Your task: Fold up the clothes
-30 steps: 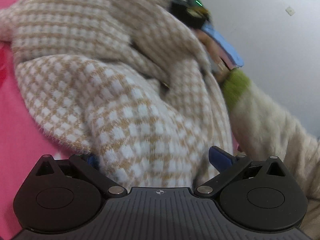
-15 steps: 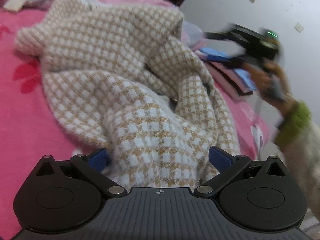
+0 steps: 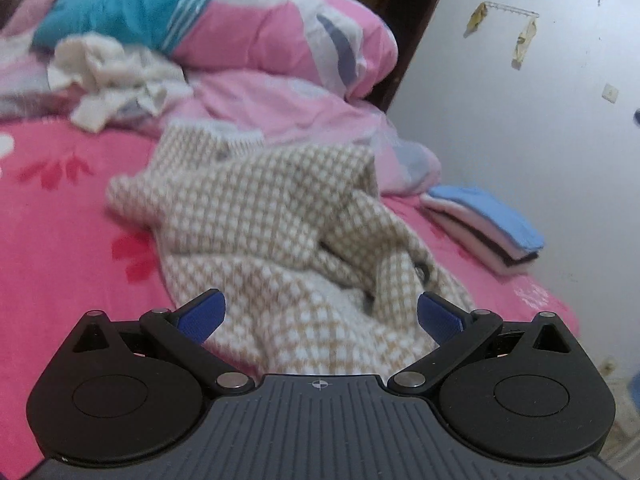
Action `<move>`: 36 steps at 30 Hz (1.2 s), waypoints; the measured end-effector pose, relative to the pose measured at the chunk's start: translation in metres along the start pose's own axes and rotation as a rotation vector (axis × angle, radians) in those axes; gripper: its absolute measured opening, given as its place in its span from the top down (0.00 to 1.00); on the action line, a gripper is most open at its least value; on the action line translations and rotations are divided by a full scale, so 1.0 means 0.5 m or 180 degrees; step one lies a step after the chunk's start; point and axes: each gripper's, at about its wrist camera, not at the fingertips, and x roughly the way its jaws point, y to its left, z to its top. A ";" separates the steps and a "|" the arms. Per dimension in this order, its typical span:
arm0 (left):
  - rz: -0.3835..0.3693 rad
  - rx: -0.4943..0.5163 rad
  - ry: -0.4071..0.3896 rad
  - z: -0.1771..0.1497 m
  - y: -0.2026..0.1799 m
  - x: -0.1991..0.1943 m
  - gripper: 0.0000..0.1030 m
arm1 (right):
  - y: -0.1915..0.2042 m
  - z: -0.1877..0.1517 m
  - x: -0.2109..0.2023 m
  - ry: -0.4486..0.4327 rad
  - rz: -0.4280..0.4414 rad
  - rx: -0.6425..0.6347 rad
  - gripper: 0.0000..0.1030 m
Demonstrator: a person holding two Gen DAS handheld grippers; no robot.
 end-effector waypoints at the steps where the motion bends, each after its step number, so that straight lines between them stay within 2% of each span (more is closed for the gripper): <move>1: 0.0048 0.0033 -0.0044 0.001 -0.005 0.003 0.00 | 0.022 -0.009 0.021 0.0078 0.0073 -0.0001 0.30; 4: 0.0213 0.0084 -0.0126 -0.006 -0.007 0.028 0.00 | 0.076 -0.042 0.095 0.0361 0.0317 0.0048 0.33; 9: 0.0371 0.0059 -0.0157 -0.016 0.017 0.073 0.02 | 0.134 -0.129 0.284 0.0993 0.0634 0.0330 0.46; 11: 0.0401 0.0038 -0.0174 -0.018 0.028 0.086 0.04 | 0.146 -0.168 0.357 0.1214 0.0653 0.0429 0.49; 15: 0.0393 -0.0002 -0.0212 -0.021 0.052 0.108 0.08 | 0.140 -0.235 0.485 0.1501 0.0512 0.0632 0.51; 20: 0.0281 -0.0029 -0.0245 -0.027 0.071 0.126 0.12 | 0.105 -0.298 0.554 0.1662 0.0314 0.0825 0.51; 24: 0.0216 -0.0101 -0.0191 -0.034 0.082 0.140 0.14 | 0.090 -0.318 0.553 0.1607 0.0298 0.0892 0.51; 28: 0.0186 -0.0151 -0.0184 -0.035 0.086 0.144 0.15 | 0.098 -0.324 0.561 0.1555 0.0264 0.0698 0.49; 30: 0.0201 -0.0118 -0.0205 -0.035 0.084 0.144 0.17 | 0.108 -0.332 0.585 0.1610 0.0281 0.0611 0.45; 34: 0.0246 -0.0024 -0.0275 -0.039 0.072 0.139 0.20 | 0.146 -0.345 0.617 0.1657 0.0360 0.0371 0.44; 36: 0.0291 0.0046 -0.0322 -0.040 0.063 0.134 0.26 | 0.166 -0.352 0.625 0.1659 0.0397 0.0252 0.60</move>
